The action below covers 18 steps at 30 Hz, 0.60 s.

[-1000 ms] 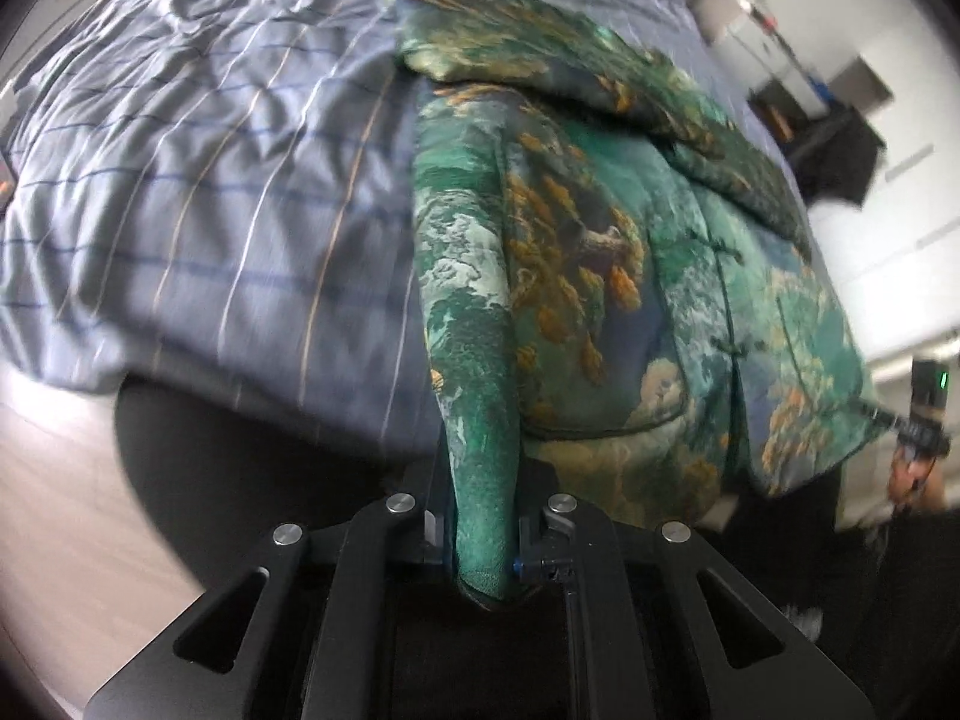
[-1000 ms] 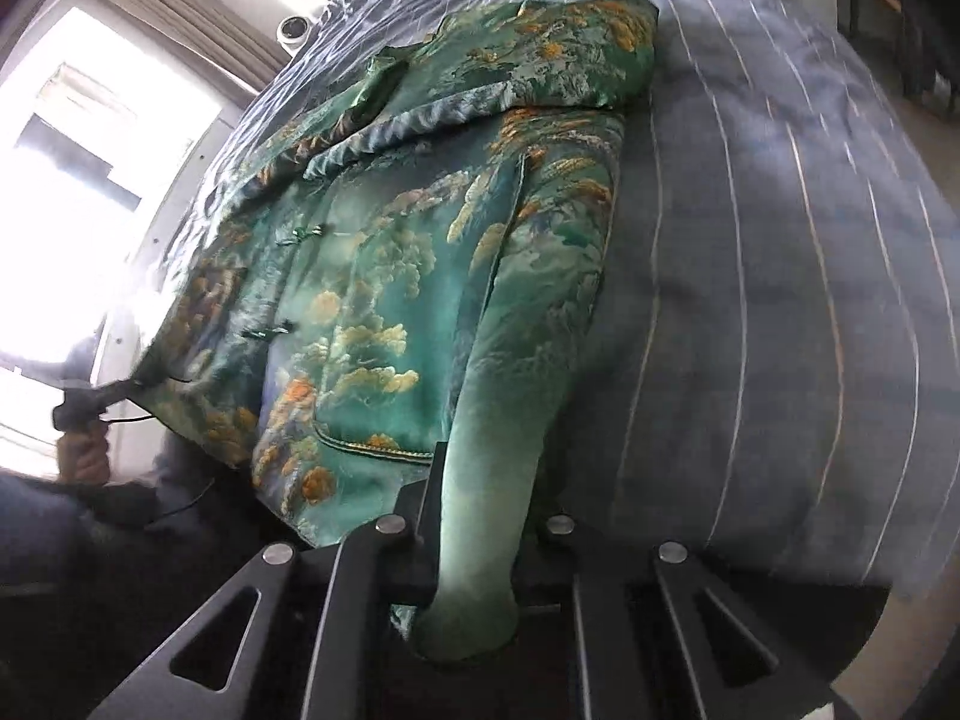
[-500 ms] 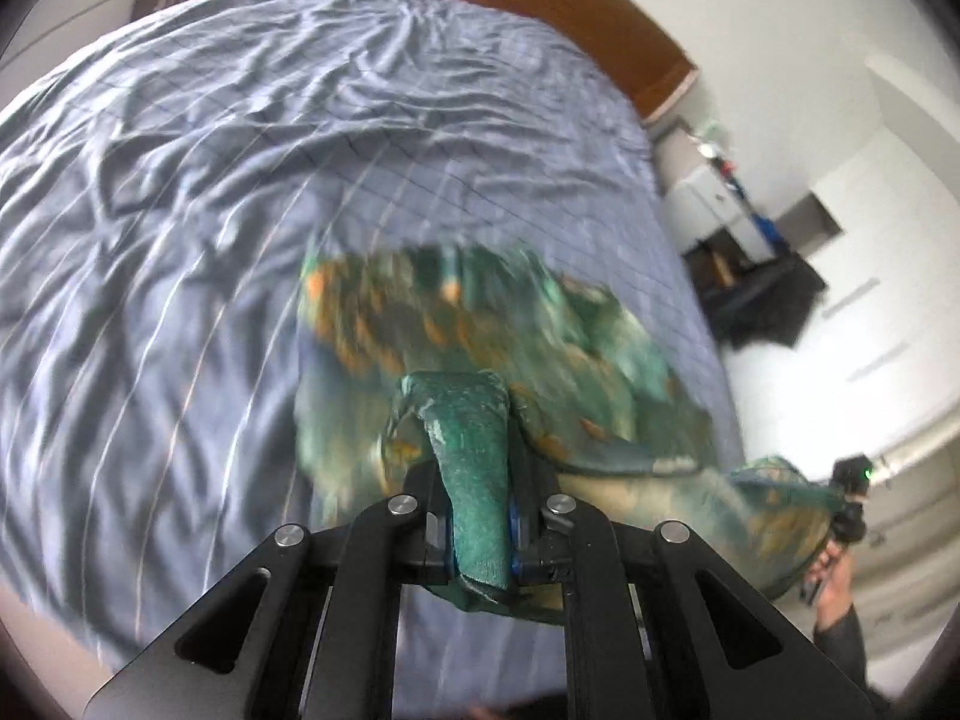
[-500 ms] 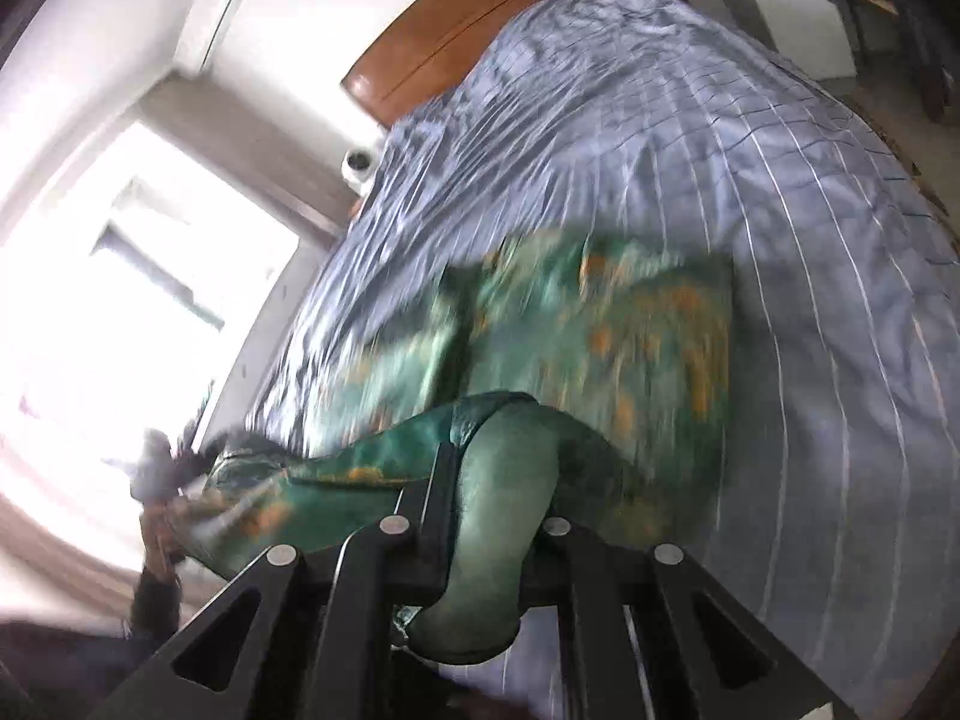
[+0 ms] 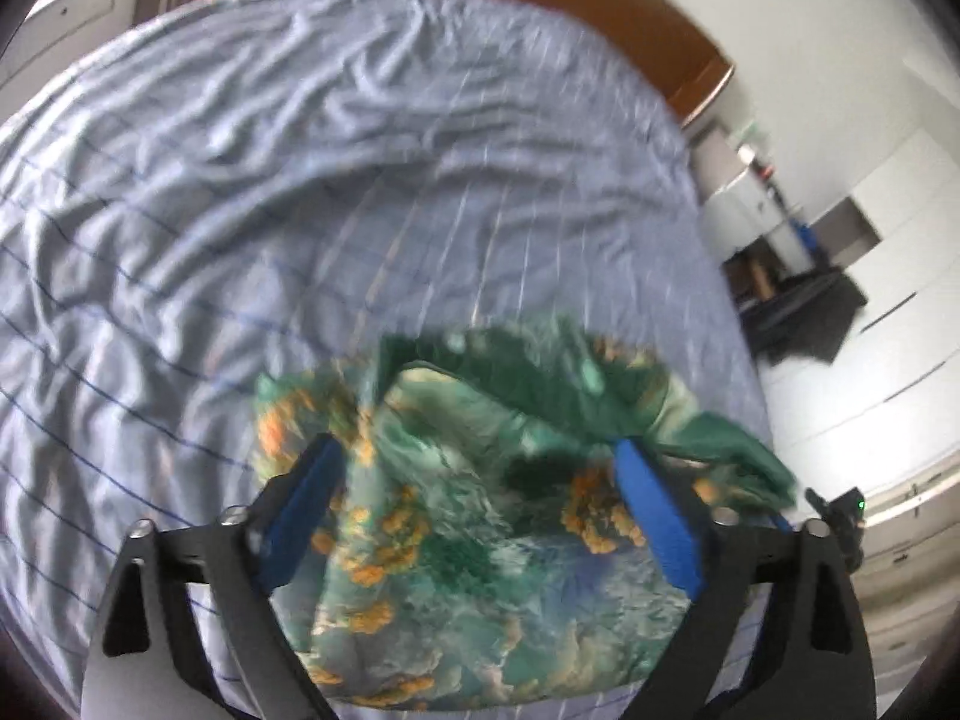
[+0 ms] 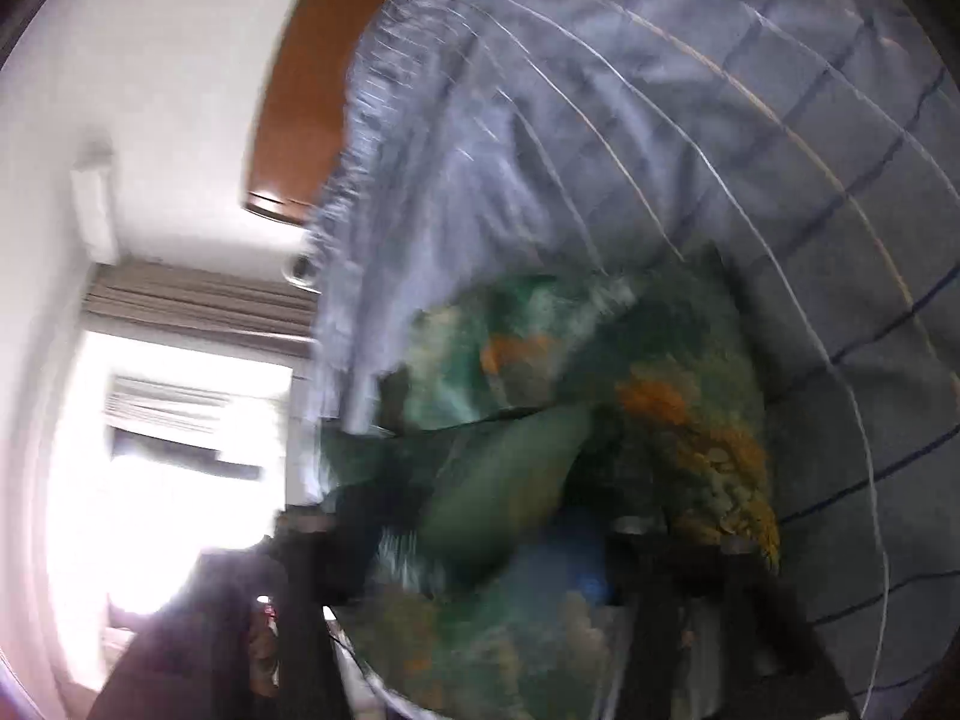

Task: Fold large clothes
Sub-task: 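Grasp the jacket hem with both grippers and lift it toward the collar, then fold the hem over onto the collar with both grippers and release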

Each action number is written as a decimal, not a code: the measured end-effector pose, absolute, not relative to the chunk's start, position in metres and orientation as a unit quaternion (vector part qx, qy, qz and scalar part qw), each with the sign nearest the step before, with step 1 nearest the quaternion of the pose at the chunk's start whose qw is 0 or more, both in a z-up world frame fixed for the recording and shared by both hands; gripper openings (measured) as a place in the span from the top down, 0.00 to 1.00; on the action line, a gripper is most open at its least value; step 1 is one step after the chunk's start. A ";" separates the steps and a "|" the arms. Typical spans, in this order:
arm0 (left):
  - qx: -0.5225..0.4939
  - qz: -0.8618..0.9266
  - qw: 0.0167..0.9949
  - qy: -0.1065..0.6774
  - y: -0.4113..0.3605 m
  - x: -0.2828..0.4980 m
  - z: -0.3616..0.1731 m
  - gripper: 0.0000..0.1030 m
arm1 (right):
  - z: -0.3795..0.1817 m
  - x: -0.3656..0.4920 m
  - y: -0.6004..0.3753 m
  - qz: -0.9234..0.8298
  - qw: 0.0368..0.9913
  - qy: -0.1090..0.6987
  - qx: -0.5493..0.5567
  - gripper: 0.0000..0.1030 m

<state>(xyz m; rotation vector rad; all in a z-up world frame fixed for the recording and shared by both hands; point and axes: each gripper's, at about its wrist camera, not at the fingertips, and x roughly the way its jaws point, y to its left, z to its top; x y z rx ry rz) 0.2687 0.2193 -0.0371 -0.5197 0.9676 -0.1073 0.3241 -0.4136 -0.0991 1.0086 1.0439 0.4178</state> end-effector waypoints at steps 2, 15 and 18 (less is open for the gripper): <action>-0.236 -0.063 0.859 0.450 0.225 0.261 -0.032 0.04 | -0.081 0.323 -0.426 0.187 0.747 0.454 0.447 0.13; -0.102 0.000 0.827 0.552 0.162 0.313 -0.138 0.91 | -0.090 0.335 -0.345 0.113 0.835 0.524 0.125 0.21; -0.100 0.017 0.842 0.529 0.169 0.300 -0.129 0.92 | -0.085 0.333 -0.326 0.071 0.854 0.511 0.065 0.82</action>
